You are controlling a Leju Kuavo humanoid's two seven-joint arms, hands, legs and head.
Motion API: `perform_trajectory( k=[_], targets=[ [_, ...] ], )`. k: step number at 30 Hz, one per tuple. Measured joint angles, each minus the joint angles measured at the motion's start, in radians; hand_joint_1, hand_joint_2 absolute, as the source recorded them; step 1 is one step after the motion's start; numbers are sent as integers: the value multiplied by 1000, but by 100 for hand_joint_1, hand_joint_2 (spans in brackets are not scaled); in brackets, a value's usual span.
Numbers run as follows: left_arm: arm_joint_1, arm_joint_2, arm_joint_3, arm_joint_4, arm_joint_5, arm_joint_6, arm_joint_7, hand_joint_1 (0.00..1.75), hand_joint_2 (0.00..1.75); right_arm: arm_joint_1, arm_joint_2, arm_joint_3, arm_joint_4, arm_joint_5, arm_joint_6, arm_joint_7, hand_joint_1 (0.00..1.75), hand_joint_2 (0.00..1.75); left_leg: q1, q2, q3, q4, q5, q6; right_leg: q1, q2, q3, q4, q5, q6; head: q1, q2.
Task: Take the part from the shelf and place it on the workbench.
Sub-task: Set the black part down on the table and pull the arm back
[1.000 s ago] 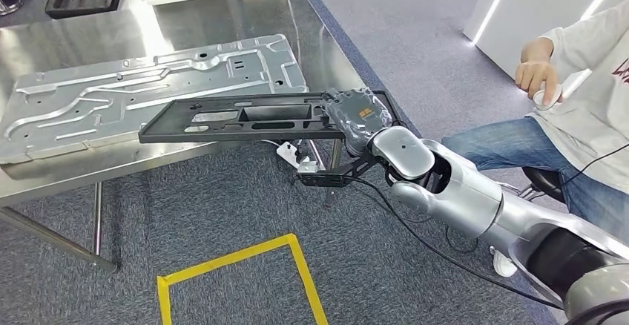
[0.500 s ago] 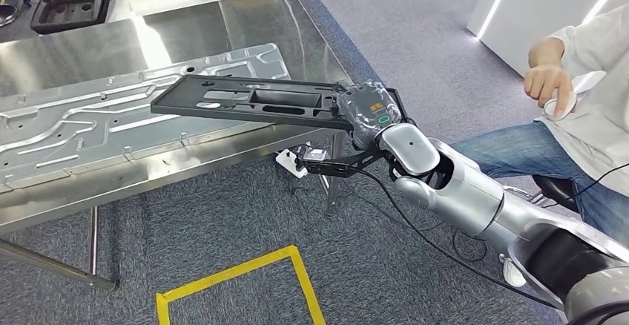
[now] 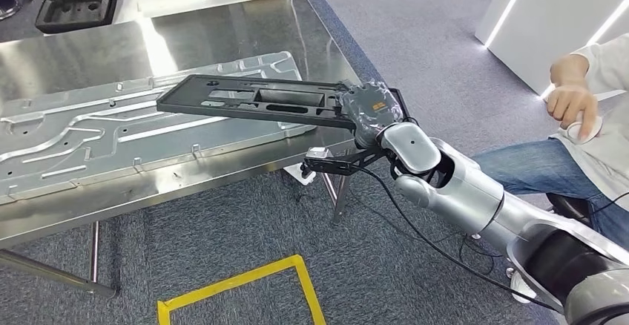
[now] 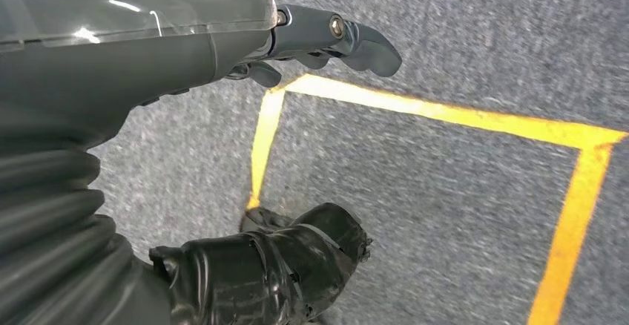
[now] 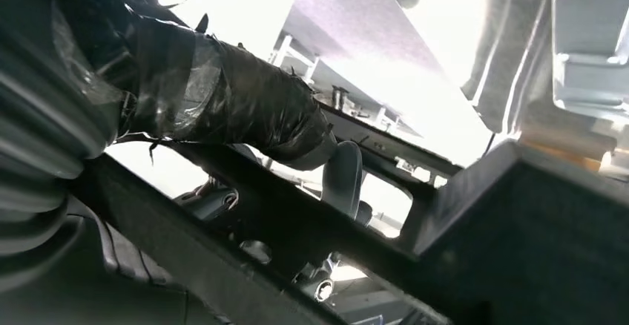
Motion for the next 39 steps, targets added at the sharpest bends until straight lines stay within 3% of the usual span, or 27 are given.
perform_trajectory(
  k=[2,4,7,10,12,13,15,17,21,24,26,28,29,30,31,33,34,37,39],
  targets=[
    [-2,3,0,1,2,1,2,0,175,1,0,-1,0,0,0,1,175,175,-3,-4,-9,23,-16,-12,-3,3,15,-52,16,-8,-1,0],
    [-1,4,-1,1,3,1,5,0,175,4,1,-2,1,0,1,3,175,175,-5,-6,-15,29,-20,-17,-1,7,14,-52,7,-29,-3,0],
    [-1,3,-1,1,5,1,7,0,175,5,0,-4,2,0,3,6,175,175,0,0,-33,75,-49,-30,-1,7,24,-53,2,-49,-4,0],
    [-2,2,-1,1,6,1,7,0,175,5,0,-10,3,-2,9,12,175,175,1,8,-125,250,-110,-37,4,5,38,-54,-7,-61,-5,0],
    [0,1,-1,0,6,1,7,0,175,6,0,-12,7,-3,16,17,175,175,1,9,-170,306,-103,-31,11,5,46,-54,-14,-66,-5,0],
    [0,1,-1,0,7,1,7,0,175,7,0,-12,11,-5,19,20,175,175,-1,9,-168,282,-74,-24,15,6,51,-54,-17,-67,-5,0],
    [-1,1,-1,1,8,1,6,0,175,8,0,-13,21,-11,22,23,175,175,-12,8,-121,159,-1,0,21,8,60,-56,-23,-69,-4,0],
    [-1,3,-1,1,8,1,6,0,175,8,0,-14,27,-18,23,24,175,175,-21,8,-82,69,34,19,22,9,65,-59,-25,-69,-4,0],
    [-1,4,-1,1,8,1,6,0,175,9,0,-15,31,-23,23,24,175,175,-24,9,-70,50,29,23,24,10,66,-60,-26,-67,-4,0],
    [-2,4,-4,1,13,1,6,0,175,15,1,-18,54,-54,26,23,175,175,-23,9,-34,-5,32,22,22,8,62,-55,-39,-53,-4,0],
    [-2,3,-5,1,14,1,8,0,175,17,1,-19,71,-69,27,19,175,175,-16,11,-8,-37,37,24,22,6,21,29,-82,-43,-2,0],
    [-4,3,-6,0,14,1,8,0,175,17,3,-19,80,-72,28,15,175,175,-14,10,-2,-36,30,26,18,5,-46,142,-115,-36,-2,0],
    [-5,2,-7,1,14,0,8,0,175,17,4,-18,85,-71,29,13,175,175,-12,10,0,-32,24,25,14,5,-65,163,-108,-30,-2,0],
    [-4,2,-8,1,14,0,9,0,175,17,5,-18,90,-70,29,11,175,175,-9,9,2,-26,17,21,10,3,-65,145,-82,-24,-2,0],
    [-3,1,-8,1,14,0,9,0,175,17,5,-18,95,-68,30,8,175,175,-5,8,3,-15,8,16,4,1,-49,95,-42,-16,-2,0],
    [-4,4,-9,1,14,1,9,0,175,13,8,-15,104,-61,30,3,175,175,-2,5,-3,14,-14,1,-3,0,-6,-13,7,-5,-1,0],
    [-4,5,-9,1,15,1,9,0,175,11,10,-14,108,-58,31,2,175,175,-3,4,-7,25,-23,-6,-5,1,7,-39,11,-9,-1,0],
    [-5,8,-12,1,15,2,11,0,175,11,14,-10,119,-54,31,0,175,175,-6,2,-13,36,-33,-15,-2,5,10,-41,0,-35,-4,0],
    [-5,8,-15,1,15,2,12,0,175,10,16,-10,127,-53,31,0,175,175,-4,4,-21,58,-46,-23,-3,5,16,-44,-3,-47,-5,0]
  ],
)
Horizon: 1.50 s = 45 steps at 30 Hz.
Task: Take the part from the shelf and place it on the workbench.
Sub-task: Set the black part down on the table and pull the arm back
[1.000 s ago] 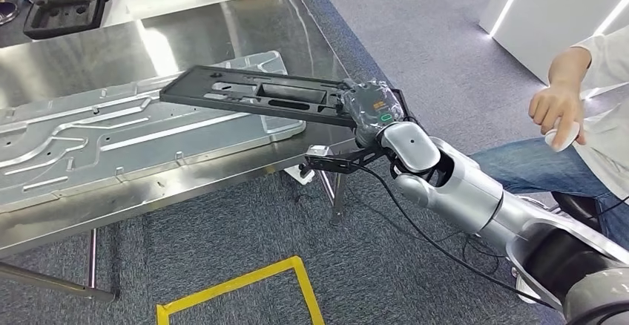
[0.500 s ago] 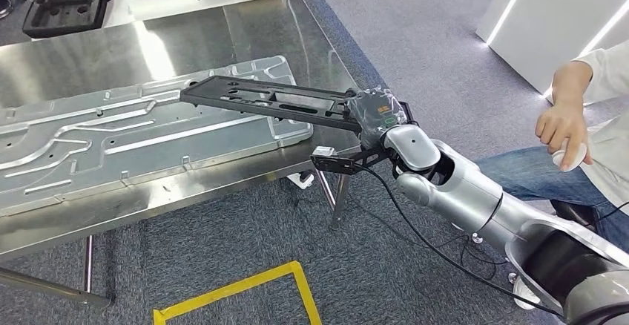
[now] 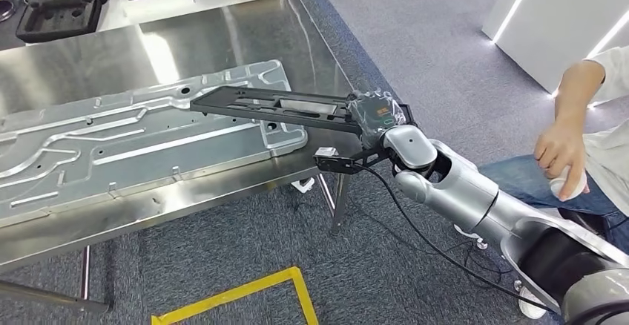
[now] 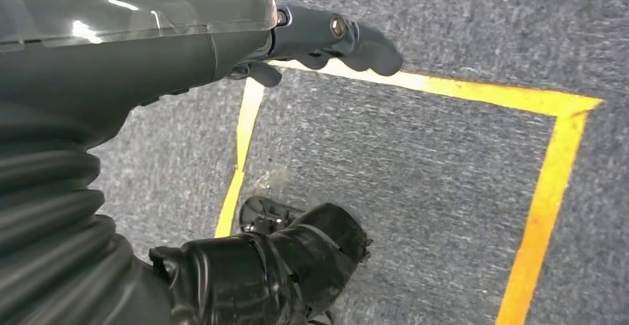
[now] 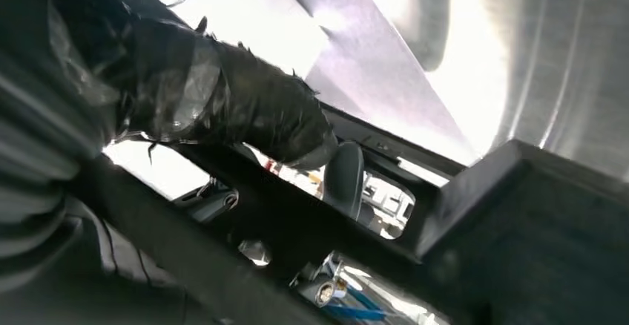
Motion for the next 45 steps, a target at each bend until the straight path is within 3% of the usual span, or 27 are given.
perform_trajectory(
  k=[2,4,6,7,9,11,14,16,17,19,20,21,22,24,25,27,31,34,36,37,38,39,41,45],
  targets=[
    [-1,0,-2,0,-1,0,1,0,175,-4,1,0,7,9,2,-6,175,175,3,4,-48,94,-36,-10,0,0,13,-4,-5,-9,0,0],
    [0,0,-4,0,-4,-1,1,0,175,-11,2,3,16,32,8,-25,175,175,4,5,-126,219,-66,-13,3,-1,25,-6,-13,-14,0,0],
    [1,0,-6,0,-7,-4,2,0,175,-20,4,12,28,64,17,-56,175,175,3,5,-166,250,-41,-6,7,0,38,-7,-23,-17,0,0],
    [1,0,-7,0,-9,-4,1,0,175,-27,5,19,35,82,21,-73,175,175,0,5,-158,210,-3,2,10,1,45,-8,-28,-17,0,0],
    [1,2,-7,0,-11,-5,-2,0,175,-44,10,36,49,122,27,-107,175,175,-11,5,-110,74,76,25,13,3,59,-12,-37,-17,0,0],
    [0,6,-9,0,-14,-6,-8,0,175,-68,19,62,62,169,30,-135,175,175,-22,4,-68,-19,103,43,12,6,68,-23,-40,-12,0,0],
    [-4,10,-15,0,-16,-6,-14,0,175,-94,31,102,77,229,33,-161,175,175,-23,4,-36,-65,98,49,10,4,85,-52,-39,2,0,0],
    [-3,9,-18,0,-17,-7,-15,0,175,-113,36,124,81,265,29,-179,175,175,-17,6,-4,-103,102,49,14,-1,80,-28,-57,5,0,0],
    [-3,9,-20,0,-18,-7,-15,0,175,-123,37,134,83,281,26,-188,175,175,-14,6,9,-116,103,49,16,-3,57,15,-75,4,1,0],
    [-5,8,-26,0,-18,-7,-14,0,175,-138,40,154,86,310,22,-206,175,175,-15,5,20,-117,95,50,19,-3,-19,138,-111,4,1,0],
    [-6,8,-29,0,-18,-5,-14,0,175,-140,41,163,89,323,21,-213,175,175,-14,4,24,-113,88,49,19,-3,-52,181,-113,6,1,0],
    [-5,8,-32,0,-17,-3,-15,0,175,-140,43,171,91,335,20,-220,175,175,-13,3,28,-107,79,47,18,-4,-72,190,-94,10,1,0],
    [-4,7,-33,0,-16,-2,-17,0,175,-141,45,178,93,346,20,-226,175,175,-11,1,32,-97,69,44,15,-5,-74,165,-59,15,1,0],
    [-2,6,-34,0,-12,-5,-25,0,175,-144,48,190,96,362,20,-231,175,175,-7,-1,35,-72,43,34,11,-8,-46,64,17,24,1,0],
    [-3,7,-34,0,-10,-7,-30,0,175,-146,49,195,97,367,19,-231,175,175,-6,-2,32,-55,30,28,10,-8,-31,23,33,25,1,0],
    [-4,9,-35,-1,-5,-10,-39,0,175,-141,53,205,102,373,19,-228,175,175,-8,-4,22,-34,16,18,14,-6,-19,-2,28,16,2,0],
    [-2,9,-36,-1,-2,-9,-47,0,175,-126,56,212,111,374,23,-211,0,0,-6,-1,7,2,-8,2,11,-3,-12,-6,22,-8,1,0],
    [-3,9,-36,-1,-1,0,-46,0,175,-122,55,213,117,368,36,-196,0,0,1,4,-77,165,-73,-14,10,-4,-3,-7,17,-17,0,0],
    [-1,8,-36,-1,0,11,-43,0,87,-111,55,213,122,358,49,-185,0,0,4,5,-130,244,-82,-15,12,-4,2,-7,13,-19,0,0],
    [0,8,-36,-1,2,17,-41,0,44,-106,55,213,125,351,53,-181,0,0,4,5,-132,233,-61,-12,12,-3,5,-8,11,-20,0,0],
    [1,8,-36,-1,4,24,-38,0,0,-102,55,213,127,344,56,-176,0,0,3,5,-116,186,-25,-6,13,-1,8,-8,10,-20,0,0],
    [1,9,-36,0,7,31,-35,0,0,-100,55,213,129,336,57,-171,0,0,0,4,-87,117,13,3,13,1,12,-9,9,-19,0,0],
    [0,10,-36,0,14,47,-24,0,0,-97,55,212,132,312,56,-158,0,0,-8,3,-31,1,52,17,14,4,17,-14,8,-15,0,0],
    [-2,10,-36,0,26,71,-9,0,0,-77,56,201,135,220,34,-138,0,0,-12,4,2,-58,60,26,15,5,25,-29,11,5,0,0]
  ],
)
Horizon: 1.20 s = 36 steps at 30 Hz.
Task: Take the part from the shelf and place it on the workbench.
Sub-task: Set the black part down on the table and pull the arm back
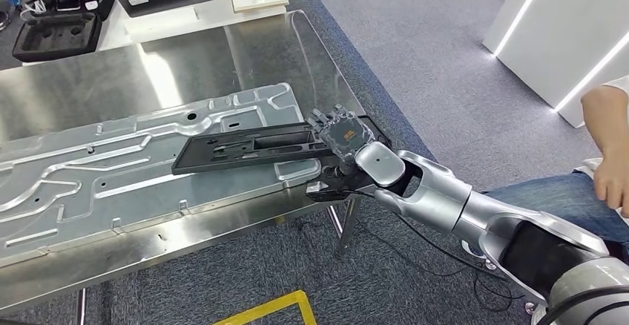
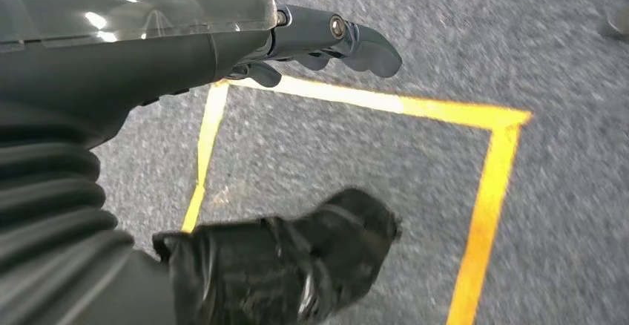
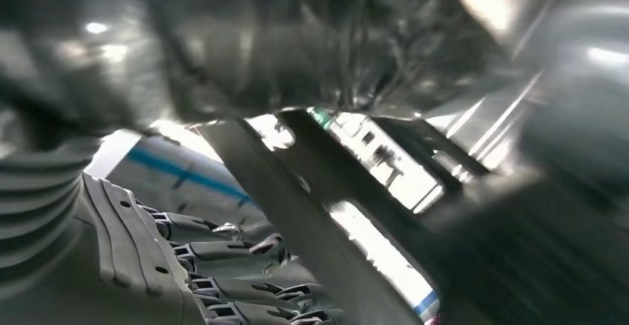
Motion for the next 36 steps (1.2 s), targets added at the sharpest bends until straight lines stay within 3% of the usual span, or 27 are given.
perform_trajectory(
  k=[2,5,6,7,9,11,16,18,20,21,22,23,25,27,31,33,35,36],
  targets=[
    [1,-2,0,0,4,14,10,0,0,7,2,-16,-4,-69,-25,9,0,0,5,2,17,-27,12,7,4,-4,-13,36,-29,5,1,0],
    [1,-4,0,0,8,36,20,0,0,15,8,-38,-18,-179,-62,22,0,0,5,4,21,-33,15,16,6,-6,-84,199,-110,6,1,0],
    [1,-6,0,0,10,46,22,0,0,21,13,-43,-25,-227,-76,24,0,0,5,3,21,-30,14,17,6,-7,-101,235,-119,8,2,0],
    [1,-8,0,0,12,55,24,0,0,27,18,-50,-34,-281,-92,25,0,0,5,3,21,-26,11,16,5,-8,-102,238,-109,10,1,0],
    [2,-10,0,0,14,67,24,0,0,30,31,-68,-58,-394,-126,27,0,0,6,2,18,-11,2,11,0,-11,-52,139,-51,14,2,0],
    [1,-11,0,0,16,80,19,0,0,24,44,-84,-85,-512,-166,25,0,0,3,0,10,11,-10,0,-1,-13,0,36,-16,13,1,0],
    [3,-16,0,0,24,134,21,0,0,14,80,-107,-159,-722,-265,-4,0,0,4,0,-5,38,-25,-23,1,-10,11,10,-5,-12,1,0],
    [1,-18,0,0,25,158,24,0,0,10,91,-116,-194,-743,-321,-16,0,0,9,1,-34,113,-80,-36,-3,-12,10,6,1,-20,0,0],
    [2,-19,0,0,27,176,25,0,0,10,98,-127,-229,-738,-379,-23,0,0,15,2,-80,239,-148,-49,-3,-15,7,6,3,-23,0,0],
    [3,-20,0,0,28,183,26,0,0,11,101,-132,-246,-733,-403,-24,0,0,18,2,-96,287,-167,-52,-3,-15,6,6,4,-24,0,0],
    [4,-22,0,0,29,188,26,0,0,13,102,-137,-262,-730,-421,-24,0,0,19,2,-96,302,-167,-54,-3,-16,5,6,5,-23,0,0],
    [5,-23,0,0,30,191,26,0,0,16,103,-141,-277,-728,-433,-23,0,0,21,2,-79,280,-150,-53,-3,-16,4,6,6,-23,0,0],
    [4,-25,0,0,31,195,26,0,0,19,105,-151,-310,-727,-444,-22,0,0,22,1,1,143,-93,-48,-3,-16,4,6,10,-18,0,0],
    [3,-26,0,0,31,195,26,0,0,20,107,-163,-336,-727,-447,-22,0,0,18,0,60,33,-64,-40,-1,-15,1,4,16,-8,0,0],
    [2,-28,0,0,32,196,26,0,0,27,107,-175,-365,-727,-449,-20,0,0,13,2,61,-1,-39,-13,-2,-14,-7,-5,26,19,1,0],
    [2,-29,0,0,33,196,26,0,0,29,107,-181,-374,-727,-449,-20,0,0,15,6,51,-15,-19,4,-1,-13,-31,50,-30,23,1,0],
    [2,-30,0,0,33,196,26,0,0,32,107,-186,-380,-727,-449,-19,0,0,11,8,33,-16,-4,15,2,-13,-70,172,-116,21,1,0],
    [2,-30,0,0,33,196,26,0,0,34,107,-188,-382,-727,-449,-19,0,0,9,8,23,-15,2,18,4,-13,-82,226,-143,21,1,0]
  ],
)
